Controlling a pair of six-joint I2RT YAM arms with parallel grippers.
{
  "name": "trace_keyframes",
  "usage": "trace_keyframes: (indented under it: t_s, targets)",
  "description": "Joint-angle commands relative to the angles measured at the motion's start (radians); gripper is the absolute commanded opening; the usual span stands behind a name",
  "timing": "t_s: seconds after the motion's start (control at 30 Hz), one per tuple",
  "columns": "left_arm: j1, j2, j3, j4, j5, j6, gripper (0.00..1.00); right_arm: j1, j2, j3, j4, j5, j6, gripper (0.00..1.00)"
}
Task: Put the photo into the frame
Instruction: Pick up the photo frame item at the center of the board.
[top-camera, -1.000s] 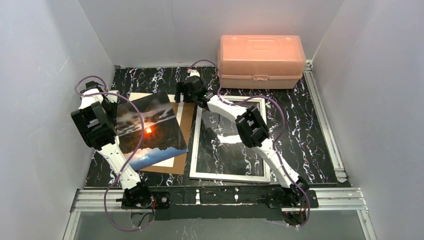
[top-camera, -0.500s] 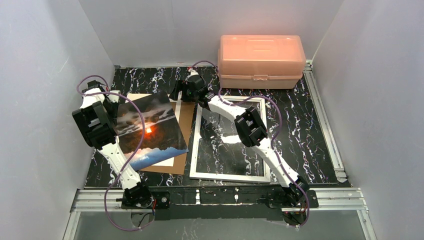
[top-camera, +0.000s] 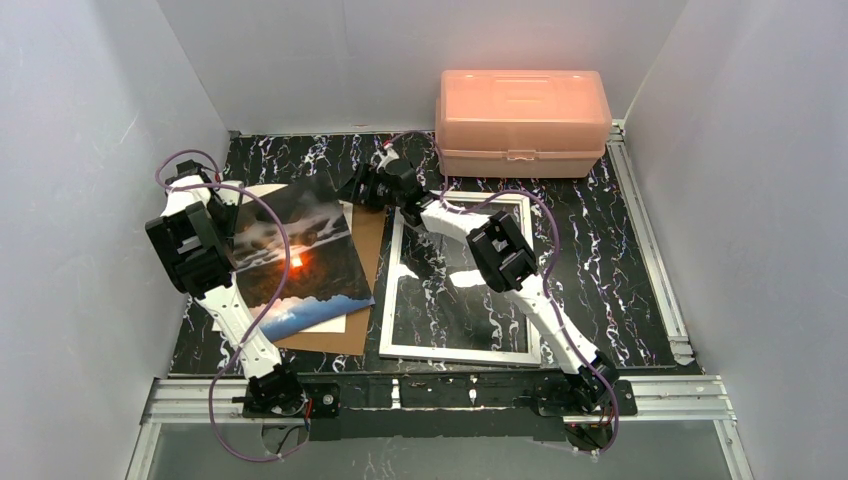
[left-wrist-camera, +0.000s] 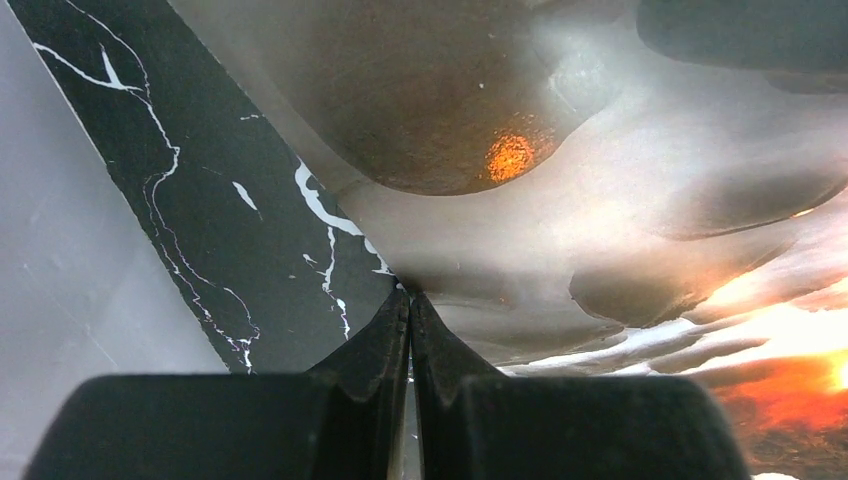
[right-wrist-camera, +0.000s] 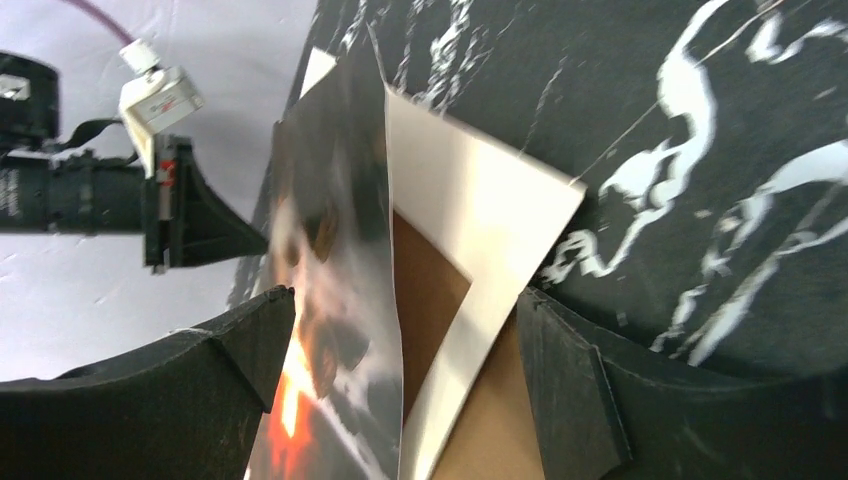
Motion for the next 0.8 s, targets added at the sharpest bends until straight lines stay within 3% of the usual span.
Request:
trace_keyframes:
  t_s: [0.0, 0.33, 0.47, 0.67, 0.77]
  targets:
    - [-0.020, 0.117, -0.068, 0.002, 0.081, 0.009, 0.02, 0.037, -0.085, -0.053, 0.165, -0.146, 0.124, 0.88]
    - [-0.020, 0.109, -0.077, 0.001, 0.091, 0.017, 0.01, 0.037, -0.188, -0.224, 0.404, -0.205, 0.275, 0.83]
    - [-0.021, 0.101, -0.089, 0.005, 0.091, 0.019, 0.01, 0.036, -0.231, -0.279, 0.428, -0.198, 0.285, 0.72]
    - [-0.020, 0.074, -0.102, 0.003, 0.096, 0.021, 0.01, 0.033, -0.274, -0.286, 0.410, -0.192, 0.266, 0.48]
    - [-0.021, 0.056, -0.104, -0.004, 0.110, 0.022, 0.01, 0.035, -0.265, -0.262, 0.373, -0.190, 0.256, 0.42]
